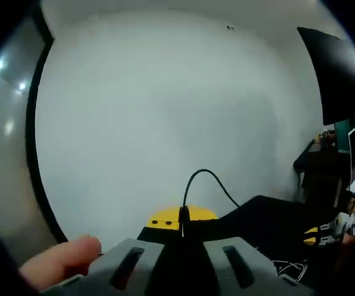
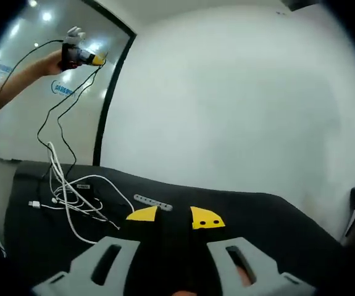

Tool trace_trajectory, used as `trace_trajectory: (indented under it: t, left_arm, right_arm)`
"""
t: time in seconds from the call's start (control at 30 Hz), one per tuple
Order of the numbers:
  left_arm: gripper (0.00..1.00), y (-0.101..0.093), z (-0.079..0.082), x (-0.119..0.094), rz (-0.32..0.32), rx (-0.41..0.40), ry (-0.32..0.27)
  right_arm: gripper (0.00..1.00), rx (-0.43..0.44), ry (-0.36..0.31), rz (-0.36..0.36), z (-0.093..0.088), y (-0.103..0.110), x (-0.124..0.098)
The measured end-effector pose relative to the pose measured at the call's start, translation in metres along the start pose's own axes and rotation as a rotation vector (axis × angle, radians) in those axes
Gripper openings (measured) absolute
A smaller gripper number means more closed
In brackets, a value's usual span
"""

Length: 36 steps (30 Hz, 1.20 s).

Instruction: Grab the wires, straighten them and put them on the rack

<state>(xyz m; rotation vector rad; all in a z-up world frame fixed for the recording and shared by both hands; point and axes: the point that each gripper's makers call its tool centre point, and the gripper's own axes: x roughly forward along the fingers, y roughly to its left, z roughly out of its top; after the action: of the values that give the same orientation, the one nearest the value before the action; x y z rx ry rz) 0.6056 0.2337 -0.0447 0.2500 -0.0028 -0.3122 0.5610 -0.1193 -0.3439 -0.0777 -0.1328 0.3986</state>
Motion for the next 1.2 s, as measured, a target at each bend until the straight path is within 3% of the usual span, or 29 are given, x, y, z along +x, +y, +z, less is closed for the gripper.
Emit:
trace_trajectory:
  t: [0.07,0.1,0.13,0.17,0.2,0.3,0.33,0.37,0.4,0.47,0.5,0.53,0.57,0.6,0.63,0.67,0.77,0.83,0.93,0.97,1.0,1.07,1.1,1.13,1.17,1.2]
  left_arm:
    - [0.0,0.0,-0.012,0.008,-0.07,-0.035,-0.021]
    - [0.0,-0.007,-0.021,0.012,-0.15,-0.028,-0.018]
    - [0.0,-0.025,-0.041,0.014,-0.278,-0.026,0.018]
    - [0.0,-0.036,-0.06,0.015,-0.334,-0.045,0.069]
    - [0.0,-0.042,-0.081,0.018,-0.333,-0.061,0.121]
    - [0.0,-0.066,-0.144,0.021,-0.35,-0.013,0.269]
    - [0.0,-0.076,-0.174,0.022,-0.352,0.005,0.342]
    - [0.0,-0.082,-0.193,0.022,-0.347,0.007,0.382]
    - [0.0,-0.086,-0.207,0.025,-0.327,-0.034,0.391]
    - [0.0,-0.102,-0.238,0.027,-0.345,-0.105,0.47]
    - [0.0,-0.11,-0.255,0.023,-0.358,-0.095,0.526]
    - [0.0,-0.112,-0.272,0.022,-0.342,-0.057,0.585]
    - [0.0,-0.109,-0.282,0.022,-0.304,-0.024,0.607]
    - [0.01,-0.111,-0.287,0.024,-0.304,0.004,0.595]
    - [0.04,-0.116,-0.288,0.025,-0.312,-0.018,0.573]
    - [0.1,-0.126,-0.287,0.027,-0.336,-0.09,0.525]
    - [0.3,-0.142,-0.299,0.022,-0.371,-0.145,0.545]
    - [0.39,-0.145,-0.311,0.023,-0.345,-0.098,0.553]
    - [0.41,-0.147,-0.336,0.024,-0.328,-0.008,0.607]
    - [0.41,-0.155,-0.332,0.028,-0.341,-0.075,0.57]
    - [0.4,-0.156,-0.336,0.03,-0.334,-0.064,0.586]
    - [0.33,-0.154,-0.33,0.034,-0.324,-0.024,0.553]
    - [0.24,-0.155,-0.327,0.033,-0.329,-0.028,0.557]
    - [0.17,-0.144,-0.326,0.03,-0.279,-0.004,0.598]
    - [0.16,-0.143,-0.326,0.029,-0.283,0.009,0.618]
    - [0.16,-0.142,-0.324,0.029,-0.266,-0.034,0.613]
  right_arm:
    - [0.16,0.013,-0.001,0.002,0.0,0.0,-0.001]
    - [0.16,0.016,-0.001,0.003,0.0,0.0,-0.001]
    - [0.16,0.015,0.002,0.003,0.0,0.0,-0.001]
    - [0.16,0.009,0.005,0.001,-0.001,0.001,-0.002]
    - [0.16,0.0,0.005,0.003,-0.001,0.003,-0.003]
    - [0.16,-0.026,0.012,0.002,-0.002,0.003,-0.002]
    - [0.16,-0.028,0.013,0.001,-0.002,0.004,-0.002]
    - [0.16,-0.03,0.013,0.001,-0.002,0.004,-0.002]
    - [0.16,-0.031,0.012,0.005,-0.002,0.005,-0.002]
    - [0.16,-0.033,0.017,0.005,-0.003,0.004,-0.001]
    - [0.16,-0.034,0.021,0.007,-0.004,0.005,-0.001]
    - [0.16,-0.035,0.023,0.009,-0.004,0.006,-0.002]
    - [0.16,-0.035,0.021,0.01,-0.003,0.006,-0.002]
    - [0.16,-0.034,0.011,0.012,-0.001,0.006,-0.003]
    - [0.16,-0.035,0.006,0.011,0.0,0.006,-0.003]
    - [0.16,-0.037,0.002,0.011,0.0,0.006,-0.003]
    - [0.16,-0.04,0.002,0.008,0.0,0.005,-0.002]
    - [0.16,-0.039,0.0,0.012,-0.001,0.006,-0.001]
    - [0.16,-0.04,-0.003,0.015,0.0,0.006,-0.001]
    - [0.17,-0.041,-0.001,0.015,-0.001,0.006,-0.001]
    - [0.17,-0.043,0.002,0.012,-0.001,0.006,-0.001]
    - [0.17,-0.044,0.003,0.014,-0.001,0.007,-0.001]
    - [0.17,-0.045,0.004,0.013,-0.002,0.007,-0.001]
    - [0.17,-0.046,0.006,0.013,-0.002,0.007,-0.001]
    - [0.17,-0.047,0.008,0.015,-0.003,0.007,-0.001]
    - [0.17,-0.049,0.009,0.015,-0.003,0.007,-0.001]
